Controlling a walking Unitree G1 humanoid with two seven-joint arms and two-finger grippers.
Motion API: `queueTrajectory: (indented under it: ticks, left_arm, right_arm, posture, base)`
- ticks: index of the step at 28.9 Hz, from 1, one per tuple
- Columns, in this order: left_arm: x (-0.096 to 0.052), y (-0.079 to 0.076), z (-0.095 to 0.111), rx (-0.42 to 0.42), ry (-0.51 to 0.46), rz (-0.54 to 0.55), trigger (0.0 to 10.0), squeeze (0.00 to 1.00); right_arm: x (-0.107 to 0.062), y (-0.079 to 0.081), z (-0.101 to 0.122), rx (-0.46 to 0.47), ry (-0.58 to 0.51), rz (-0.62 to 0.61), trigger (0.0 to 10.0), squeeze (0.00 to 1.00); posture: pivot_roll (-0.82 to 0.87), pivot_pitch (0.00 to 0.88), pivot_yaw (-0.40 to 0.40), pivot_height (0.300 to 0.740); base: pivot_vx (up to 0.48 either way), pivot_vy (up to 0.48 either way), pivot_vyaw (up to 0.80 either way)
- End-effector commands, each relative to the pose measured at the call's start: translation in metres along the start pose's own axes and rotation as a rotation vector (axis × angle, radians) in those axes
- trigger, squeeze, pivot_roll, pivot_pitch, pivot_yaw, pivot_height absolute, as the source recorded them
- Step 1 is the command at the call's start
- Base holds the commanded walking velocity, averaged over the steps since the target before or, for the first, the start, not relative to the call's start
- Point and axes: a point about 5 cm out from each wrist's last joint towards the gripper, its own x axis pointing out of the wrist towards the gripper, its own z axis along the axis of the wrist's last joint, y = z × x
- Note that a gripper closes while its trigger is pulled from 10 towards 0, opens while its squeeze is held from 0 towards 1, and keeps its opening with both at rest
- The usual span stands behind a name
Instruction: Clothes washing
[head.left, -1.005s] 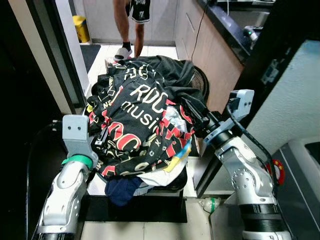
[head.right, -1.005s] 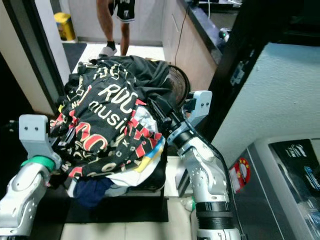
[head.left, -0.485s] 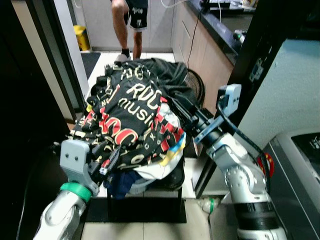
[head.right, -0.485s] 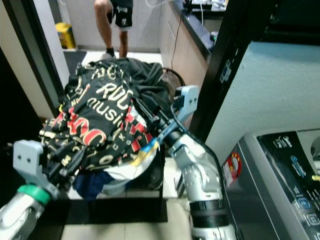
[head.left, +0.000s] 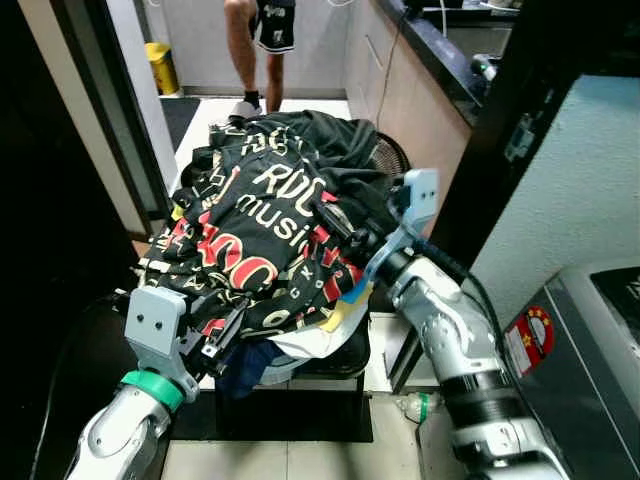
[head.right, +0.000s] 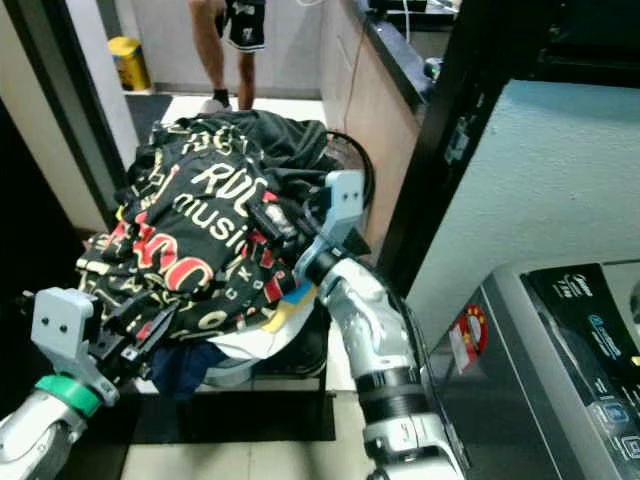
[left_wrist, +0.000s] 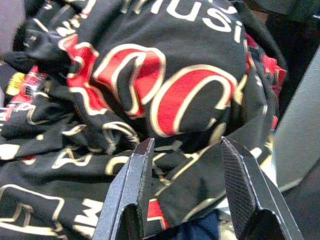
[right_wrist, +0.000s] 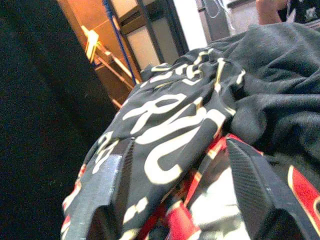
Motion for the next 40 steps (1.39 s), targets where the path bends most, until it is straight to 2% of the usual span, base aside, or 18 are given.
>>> queueTrajectory:
  ticks: [1, 4, 10, 11, 12, 13, 16, 22, 23, 24, 40]
  left_arm:
    - [-0.003, -0.002, -0.001, -0.009, 0.013, -0.017, 10.0, 0.0]
    - [-0.005, -0.002, 0.001, -0.016, 0.017, -0.018, 10.0, 0.0]
    - [-0.005, -0.002, 0.0, -0.016, 0.023, -0.017, 10.0, 0.0]
    - [-0.005, -0.002, 0.0, -0.017, 0.025, -0.021, 10.0, 0.0]
    - [-0.005, -0.002, 0.0, -0.017, 0.025, -0.021, 10.0, 0.0]
    - [-0.005, -0.002, 0.0, -0.018, 0.027, -0.025, 10.0, 0.0]
    - [-0.006, -0.002, -0.001, -0.021, 0.037, -0.038, 10.0, 0.0]
    - [-0.007, -0.003, -0.001, -0.026, 0.041, -0.05, 10.0, 0.0]
    - [-0.007, -0.003, 0.0, -0.028, 0.042, -0.055, 10.0, 0.0]
    - [-0.007, -0.004, 0.0, -0.031, 0.044, -0.064, 10.0, 0.0]
    - [-0.005, -0.005, 0.001, -0.033, 0.037, -0.073, 10.0, 0.0]
  right_arm:
    - [0.001, 0.0, -0.006, 0.024, 0.018, 0.004, 10.0, 1.0]
    - [0.011, 0.006, -0.01, 0.024, 0.039, 0.005, 10.0, 1.0]
    - [0.017, 0.008, -0.011, 0.044, 0.045, 0.008, 10.0, 1.0]
    - [0.019, 0.013, -0.015, 0.049, 0.065, 0.038, 10.0, 0.61]
    - [0.019, 0.013, -0.015, 0.049, 0.065, 0.038, 10.0, 0.61]
    - [0.02, 0.018, -0.02, 0.048, 0.088, 0.069, 10.0, 0.0]
    - [0.018, 0.026, -0.034, 0.039, 0.137, 0.119, 10.0, 0.0]
    - [0.016, 0.028, -0.039, 0.049, 0.149, 0.128, 10.0, 0.0]
    - [0.015, 0.029, -0.04, 0.053, 0.149, 0.129, 8.2, 0.0]
    - [0.015, 0.03, -0.042, 0.064, 0.15, 0.135, 0.0, 0.0]
    - [0.017, 0.033, -0.041, 0.084, 0.126, 0.172, 0.0, 0.0]
  posture:
    - [0.06, 0.033, 0.025, 0.74]
    - [0.07, 0.046, 0.026, 0.74]
    - [0.07, 0.056, 0.027, 0.74]
    - [0.07, 0.056, 0.027, 0.74]
    - [0.07, 0.056, 0.027, 0.74]
    - [0.07, 0.056, 0.027, 0.74]
    - [0.07, 0.056, 0.027, 0.74]
    - [0.07, 0.065, 0.039, 0.74]
    - [0.07, 0.065, 0.039, 0.74]
    - [0.07, 0.065, 0.041, 0.74]
    - [0.07, 0.049, 0.036, 0.74]
  base:
    - [0.0, 0.0, 0.0]
    - [0.0, 0.0, 0.0]
    - [0.0, 0.0, 0.0]
    - [0.0, 0.0, 0.0]
    - [0.0, 0.0, 0.0]
    - [0.0, 0.0, 0.0]
    - [0.0, 0.0, 0.0]
    - [0.0, 0.0, 0.0]
    - [0.0, 0.0, 0.0]
    - [0.0, 0.0, 0.0]
    - [0.0, 0.0, 0.0]
